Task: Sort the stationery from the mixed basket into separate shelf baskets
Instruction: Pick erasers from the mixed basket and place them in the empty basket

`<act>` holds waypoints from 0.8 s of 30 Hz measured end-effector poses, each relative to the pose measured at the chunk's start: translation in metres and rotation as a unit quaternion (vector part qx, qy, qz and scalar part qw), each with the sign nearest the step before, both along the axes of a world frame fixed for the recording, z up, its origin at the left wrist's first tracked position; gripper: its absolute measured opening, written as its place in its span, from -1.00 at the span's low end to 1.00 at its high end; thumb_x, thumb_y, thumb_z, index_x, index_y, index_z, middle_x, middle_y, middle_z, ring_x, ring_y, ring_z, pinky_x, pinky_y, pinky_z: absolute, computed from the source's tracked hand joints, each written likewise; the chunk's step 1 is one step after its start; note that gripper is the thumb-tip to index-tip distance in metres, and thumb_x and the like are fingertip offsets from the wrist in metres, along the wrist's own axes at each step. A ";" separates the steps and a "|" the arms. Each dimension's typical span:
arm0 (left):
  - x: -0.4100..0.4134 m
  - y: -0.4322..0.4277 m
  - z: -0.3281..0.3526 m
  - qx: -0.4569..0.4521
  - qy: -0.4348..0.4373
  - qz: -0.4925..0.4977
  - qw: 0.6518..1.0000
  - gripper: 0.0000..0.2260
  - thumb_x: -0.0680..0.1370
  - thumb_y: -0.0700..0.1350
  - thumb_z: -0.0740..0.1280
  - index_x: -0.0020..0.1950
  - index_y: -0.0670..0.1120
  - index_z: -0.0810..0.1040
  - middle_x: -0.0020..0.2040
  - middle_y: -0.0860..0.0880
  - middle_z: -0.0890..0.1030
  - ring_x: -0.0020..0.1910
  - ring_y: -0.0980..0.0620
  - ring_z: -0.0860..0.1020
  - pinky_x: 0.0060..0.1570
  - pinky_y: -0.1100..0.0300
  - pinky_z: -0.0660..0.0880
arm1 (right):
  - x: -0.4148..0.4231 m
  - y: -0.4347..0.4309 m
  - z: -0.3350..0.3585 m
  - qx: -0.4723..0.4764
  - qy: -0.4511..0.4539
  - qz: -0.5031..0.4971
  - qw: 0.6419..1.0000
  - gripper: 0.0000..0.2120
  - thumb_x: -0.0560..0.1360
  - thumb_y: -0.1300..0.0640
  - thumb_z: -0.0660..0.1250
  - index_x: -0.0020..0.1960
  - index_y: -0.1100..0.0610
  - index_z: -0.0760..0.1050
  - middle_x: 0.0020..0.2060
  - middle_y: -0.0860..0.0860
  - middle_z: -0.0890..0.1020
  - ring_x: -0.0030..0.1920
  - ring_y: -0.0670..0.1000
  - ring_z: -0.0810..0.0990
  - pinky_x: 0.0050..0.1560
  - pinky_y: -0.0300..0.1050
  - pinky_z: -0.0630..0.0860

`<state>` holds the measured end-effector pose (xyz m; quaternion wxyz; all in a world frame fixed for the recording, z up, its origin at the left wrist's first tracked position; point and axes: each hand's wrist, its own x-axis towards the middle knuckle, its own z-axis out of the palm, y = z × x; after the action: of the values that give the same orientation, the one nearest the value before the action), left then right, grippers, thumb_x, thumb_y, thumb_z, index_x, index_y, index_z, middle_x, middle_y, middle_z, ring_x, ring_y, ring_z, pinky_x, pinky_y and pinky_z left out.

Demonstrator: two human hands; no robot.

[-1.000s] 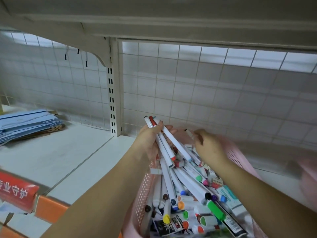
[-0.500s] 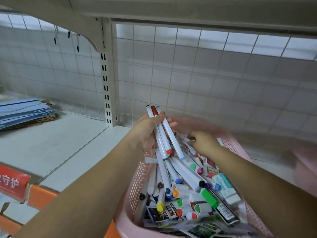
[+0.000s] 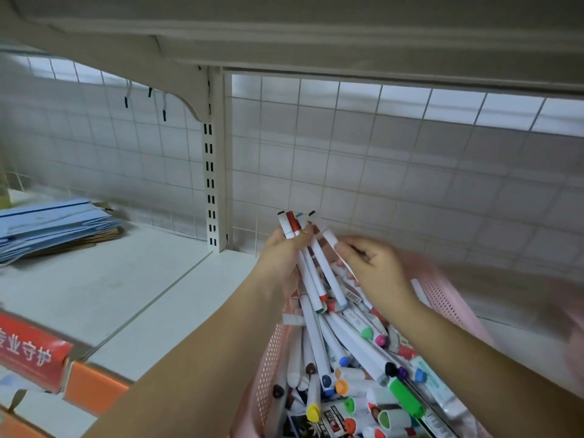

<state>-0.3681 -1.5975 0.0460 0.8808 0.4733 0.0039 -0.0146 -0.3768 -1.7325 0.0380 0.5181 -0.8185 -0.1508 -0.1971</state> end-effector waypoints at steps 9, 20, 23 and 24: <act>0.001 0.001 0.000 0.027 0.013 -0.029 0.999 -0.85 0.50 -0.26 0.35 0.05 -0.23 0.54 -0.15 -0.16 0.65 -0.27 -0.08 0.63 -0.32 0.09 0.60 | -0.008 0.009 -0.006 0.049 0.032 -0.024 0.998 -0.78 0.48 0.27 0.35 -0.17 -0.04 0.59 -0.23 -0.06 0.65 -0.12 0.04 0.64 0.02 -0.02 0.57; 0.001 0.003 -0.002 -0.031 -0.019 -0.008 0.999 -0.86 0.48 -0.30 0.36 0.04 -0.21 0.55 -0.07 -0.19 0.65 -0.17 -0.12 0.62 -0.05 -0.05 0.58 | -0.026 0.010 0.010 0.054 0.196 0.085 0.975 -0.52 0.49 0.41 0.26 0.13 -0.15 0.44 -0.13 0.00 0.70 -0.16 -0.05 0.69 -0.15 -0.20 0.61; 0.001 0.001 -0.001 -0.041 -0.032 -0.029 0.998 -0.92 0.48 -0.28 0.37 -0.04 -0.17 0.54 -0.10 -0.14 0.64 -0.20 -0.06 0.62 -0.07 0.02 0.58 | -0.032 0.011 0.014 0.083 0.215 0.088 0.969 -0.52 0.48 0.43 0.25 0.19 -0.09 0.45 -0.13 0.14 0.70 -0.18 0.06 0.69 -0.17 -0.12 0.63; 0.001 0.000 0.000 -0.039 -0.034 -0.040 0.998 -0.92 0.48 -0.27 0.37 -0.06 -0.15 0.54 -0.11 -0.13 0.64 -0.20 -0.05 0.62 -0.09 0.05 0.59 | -0.035 0.010 0.014 0.095 0.215 0.086 0.968 -0.53 0.47 0.44 0.25 0.17 -0.07 0.48 -0.13 0.15 0.70 -0.18 0.06 0.69 -0.20 -0.13 0.63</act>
<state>-0.3672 -1.5978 0.0458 0.8969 0.4386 -0.0459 -0.0341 -0.4114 -1.7226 0.0524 0.6288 -0.7726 -0.0865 0.0153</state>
